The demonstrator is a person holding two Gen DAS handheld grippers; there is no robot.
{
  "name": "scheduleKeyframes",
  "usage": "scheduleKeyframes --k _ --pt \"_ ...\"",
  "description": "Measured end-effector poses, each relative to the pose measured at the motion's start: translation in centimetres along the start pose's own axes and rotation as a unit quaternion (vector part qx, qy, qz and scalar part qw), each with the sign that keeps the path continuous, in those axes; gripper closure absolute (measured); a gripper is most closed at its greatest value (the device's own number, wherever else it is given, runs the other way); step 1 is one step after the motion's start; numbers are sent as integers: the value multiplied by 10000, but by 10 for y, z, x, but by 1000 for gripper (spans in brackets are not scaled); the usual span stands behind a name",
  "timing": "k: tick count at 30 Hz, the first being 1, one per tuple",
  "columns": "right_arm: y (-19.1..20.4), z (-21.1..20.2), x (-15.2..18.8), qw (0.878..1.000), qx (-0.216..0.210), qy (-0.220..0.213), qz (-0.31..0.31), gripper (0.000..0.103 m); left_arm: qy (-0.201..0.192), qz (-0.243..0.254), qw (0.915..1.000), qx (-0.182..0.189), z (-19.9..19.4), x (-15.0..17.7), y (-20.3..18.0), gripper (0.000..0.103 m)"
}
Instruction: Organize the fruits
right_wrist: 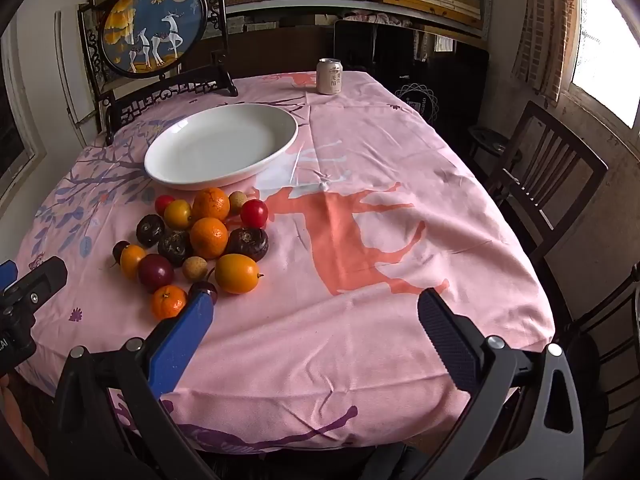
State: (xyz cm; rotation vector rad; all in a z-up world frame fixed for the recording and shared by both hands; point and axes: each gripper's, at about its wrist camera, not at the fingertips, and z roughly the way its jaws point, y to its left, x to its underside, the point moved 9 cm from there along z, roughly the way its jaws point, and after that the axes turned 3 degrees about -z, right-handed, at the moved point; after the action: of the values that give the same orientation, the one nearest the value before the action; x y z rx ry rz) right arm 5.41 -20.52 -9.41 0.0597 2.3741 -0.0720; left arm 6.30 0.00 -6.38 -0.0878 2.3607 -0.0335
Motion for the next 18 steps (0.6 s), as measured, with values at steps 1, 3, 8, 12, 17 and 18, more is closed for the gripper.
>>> scheduleKeyframes --k 1,3,8,12,17,18 --pt "0 0 0 10000 0 11 0 1 23 -6 10000 9 0 0 0 2" --pt "0 0 0 10000 -4 10 5 1 47 -12 10000 10 1 0 0 2" --pt "0 0 0 10000 -5 7 7 1 -32 41 10000 -59 -1 0 -2 2" --pt "0 0 0 10000 -18 15 14 1 -33 65 10000 -42 -1 1 -1 2" --pt "1 -1 0 10000 -21 11 15 1 -32 63 10000 -47 -3 0 -3 2" --pt "1 -1 0 10000 -19 12 15 1 -33 61 10000 -42 -3 0 -2 2"
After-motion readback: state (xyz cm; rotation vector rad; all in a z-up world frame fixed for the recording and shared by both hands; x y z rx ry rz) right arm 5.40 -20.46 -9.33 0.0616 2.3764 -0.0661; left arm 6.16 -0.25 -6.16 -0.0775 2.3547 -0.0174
